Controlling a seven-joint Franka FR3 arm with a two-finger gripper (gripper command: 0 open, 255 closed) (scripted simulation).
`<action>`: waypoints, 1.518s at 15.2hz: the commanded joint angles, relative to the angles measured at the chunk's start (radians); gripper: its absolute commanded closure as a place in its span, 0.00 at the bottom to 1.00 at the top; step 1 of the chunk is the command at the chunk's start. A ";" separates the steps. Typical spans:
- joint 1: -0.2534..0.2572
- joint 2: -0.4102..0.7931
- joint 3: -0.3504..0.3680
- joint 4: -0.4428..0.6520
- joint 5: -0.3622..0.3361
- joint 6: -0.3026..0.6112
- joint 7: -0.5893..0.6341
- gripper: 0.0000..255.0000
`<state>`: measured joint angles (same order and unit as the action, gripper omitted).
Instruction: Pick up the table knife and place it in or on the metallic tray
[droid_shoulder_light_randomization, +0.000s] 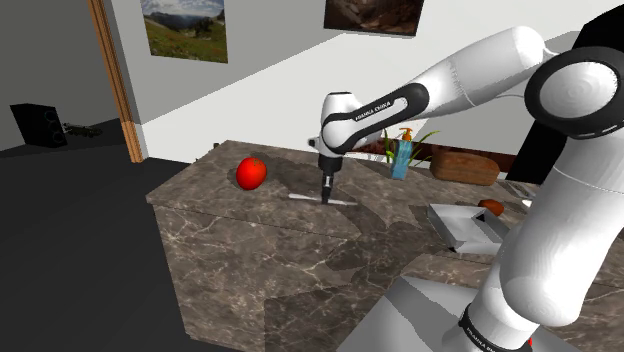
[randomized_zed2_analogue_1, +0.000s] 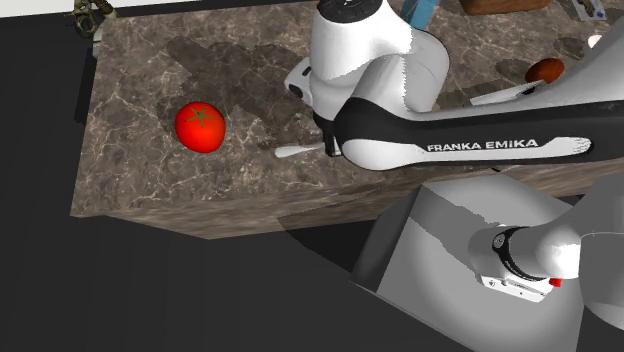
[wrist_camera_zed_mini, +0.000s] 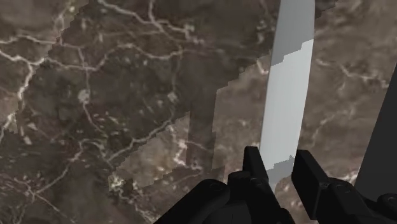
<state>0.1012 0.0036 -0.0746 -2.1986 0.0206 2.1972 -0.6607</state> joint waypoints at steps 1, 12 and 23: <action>-0.001 -0.013 -0.001 0.017 -0.002 -0.030 0.000 1.00; 0.000 -0.069 0.000 0.106 -0.008 -0.175 0.006 1.00; -0.068 -0.366 -0.073 -0.161 -0.061 -0.204 -0.103 1.00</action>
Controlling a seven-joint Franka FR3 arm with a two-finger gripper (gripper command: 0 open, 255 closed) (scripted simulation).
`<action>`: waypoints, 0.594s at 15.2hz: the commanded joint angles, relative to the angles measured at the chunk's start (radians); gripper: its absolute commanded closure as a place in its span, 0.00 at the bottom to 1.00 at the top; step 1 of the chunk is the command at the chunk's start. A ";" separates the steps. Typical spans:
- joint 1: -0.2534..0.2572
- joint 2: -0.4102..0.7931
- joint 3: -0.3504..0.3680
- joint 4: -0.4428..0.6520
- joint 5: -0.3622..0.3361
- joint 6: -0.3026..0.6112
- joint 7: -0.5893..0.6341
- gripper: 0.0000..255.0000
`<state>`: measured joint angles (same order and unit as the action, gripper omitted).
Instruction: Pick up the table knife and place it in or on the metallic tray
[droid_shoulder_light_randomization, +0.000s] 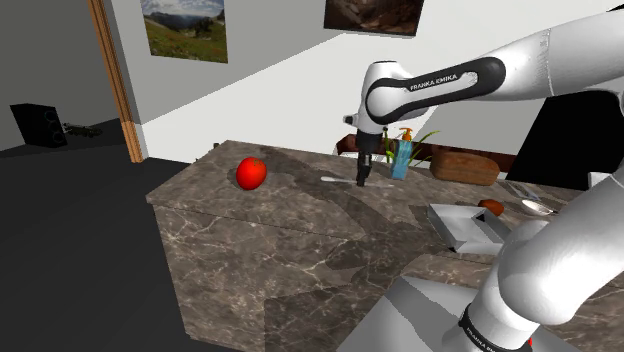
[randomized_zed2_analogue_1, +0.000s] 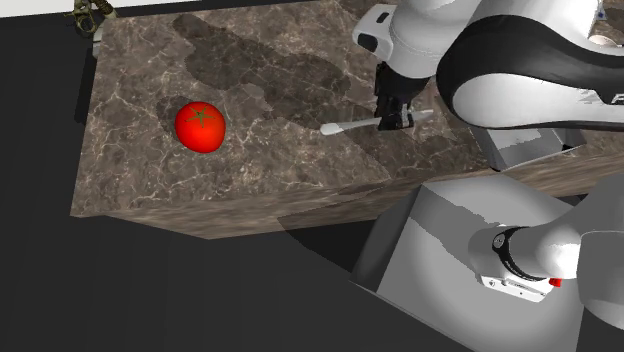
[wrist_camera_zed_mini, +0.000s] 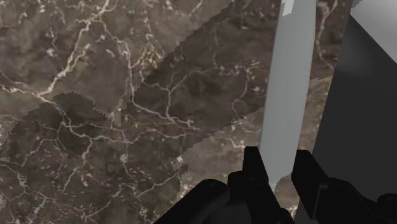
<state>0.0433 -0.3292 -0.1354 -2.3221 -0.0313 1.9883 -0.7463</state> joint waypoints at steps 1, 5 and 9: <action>-0.020 -0.065 -0.021 -0.064 -0.017 0.000 -0.030 1.00; -0.063 -0.189 -0.063 -0.158 -0.058 -0.028 -0.086 1.00; -0.115 -0.308 -0.110 -0.234 -0.108 -0.068 -0.150 1.00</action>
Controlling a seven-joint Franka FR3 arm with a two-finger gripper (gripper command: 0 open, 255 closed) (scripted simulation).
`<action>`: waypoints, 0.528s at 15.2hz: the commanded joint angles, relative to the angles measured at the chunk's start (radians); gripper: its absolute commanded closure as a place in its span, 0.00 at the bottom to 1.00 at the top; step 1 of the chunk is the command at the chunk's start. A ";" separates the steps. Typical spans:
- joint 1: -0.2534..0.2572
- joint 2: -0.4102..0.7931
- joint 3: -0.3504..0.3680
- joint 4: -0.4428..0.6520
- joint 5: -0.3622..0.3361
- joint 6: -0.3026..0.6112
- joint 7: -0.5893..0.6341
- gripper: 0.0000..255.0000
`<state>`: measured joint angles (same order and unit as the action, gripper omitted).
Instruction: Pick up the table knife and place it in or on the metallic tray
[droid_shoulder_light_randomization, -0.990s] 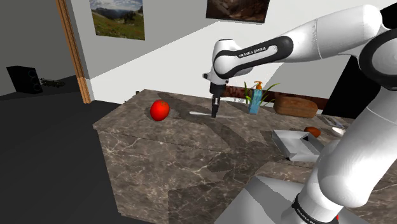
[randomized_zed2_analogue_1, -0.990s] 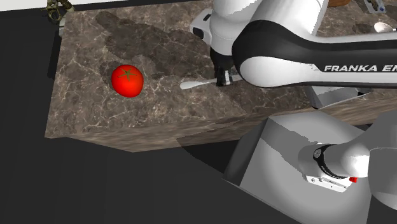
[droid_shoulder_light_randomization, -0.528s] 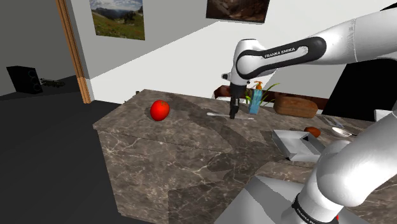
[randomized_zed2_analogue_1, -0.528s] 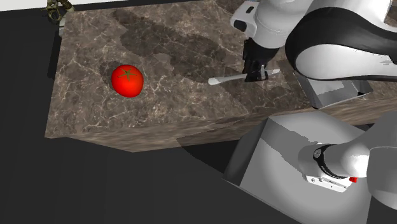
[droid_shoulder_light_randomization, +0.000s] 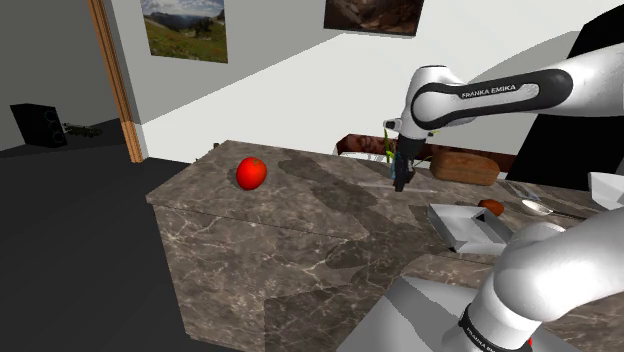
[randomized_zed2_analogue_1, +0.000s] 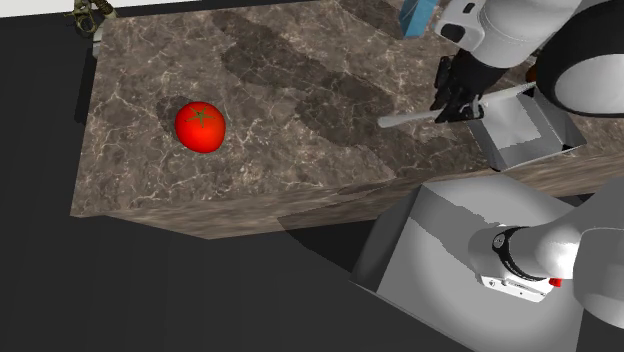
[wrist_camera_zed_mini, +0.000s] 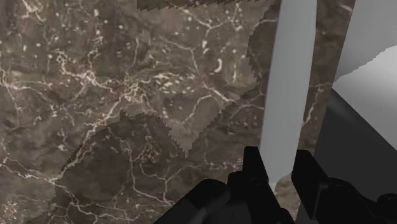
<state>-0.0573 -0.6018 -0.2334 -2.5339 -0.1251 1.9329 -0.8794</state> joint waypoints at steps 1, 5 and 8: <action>-0.029 -0.064 -0.024 -0.038 -0.028 -0.024 -0.034 1.00; -0.092 -0.171 -0.079 -0.090 -0.087 -0.075 -0.109 1.00; -0.143 -0.241 -0.125 -0.115 -0.135 -0.115 -0.172 1.00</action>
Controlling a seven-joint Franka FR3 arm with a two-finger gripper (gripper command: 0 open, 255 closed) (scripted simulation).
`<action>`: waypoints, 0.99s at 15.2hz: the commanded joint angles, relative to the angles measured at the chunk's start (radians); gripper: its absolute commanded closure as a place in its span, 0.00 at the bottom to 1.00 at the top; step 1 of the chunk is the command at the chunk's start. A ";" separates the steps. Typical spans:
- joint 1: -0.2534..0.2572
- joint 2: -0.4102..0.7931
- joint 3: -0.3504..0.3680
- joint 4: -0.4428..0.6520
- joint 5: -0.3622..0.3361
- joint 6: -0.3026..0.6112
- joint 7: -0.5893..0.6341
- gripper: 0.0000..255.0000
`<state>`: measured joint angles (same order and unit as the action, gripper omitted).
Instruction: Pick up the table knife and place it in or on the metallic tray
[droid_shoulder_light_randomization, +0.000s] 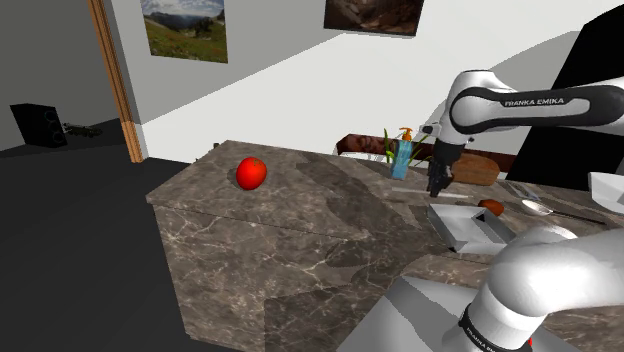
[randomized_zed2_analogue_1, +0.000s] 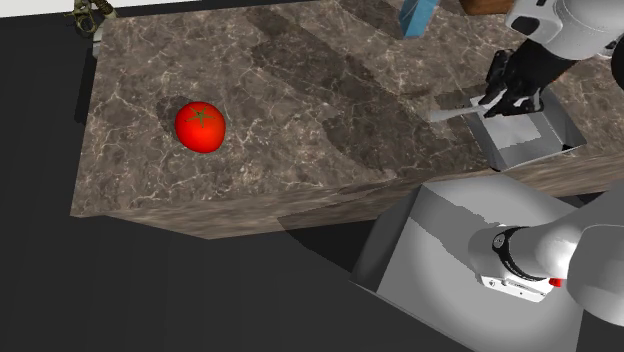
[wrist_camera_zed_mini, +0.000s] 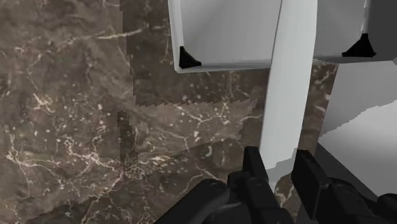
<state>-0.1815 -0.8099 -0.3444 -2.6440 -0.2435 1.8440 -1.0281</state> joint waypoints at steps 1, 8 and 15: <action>-0.037 -0.054 -0.029 -0.011 -0.034 -0.040 -0.046 1.00; -0.156 -0.163 -0.155 -0.015 -0.159 -0.124 -0.213 1.00; -0.209 -0.187 -0.236 -0.033 -0.234 -0.116 -0.291 1.00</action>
<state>-0.3865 -0.9978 -0.5710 -2.6656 -0.4683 1.7149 -1.3163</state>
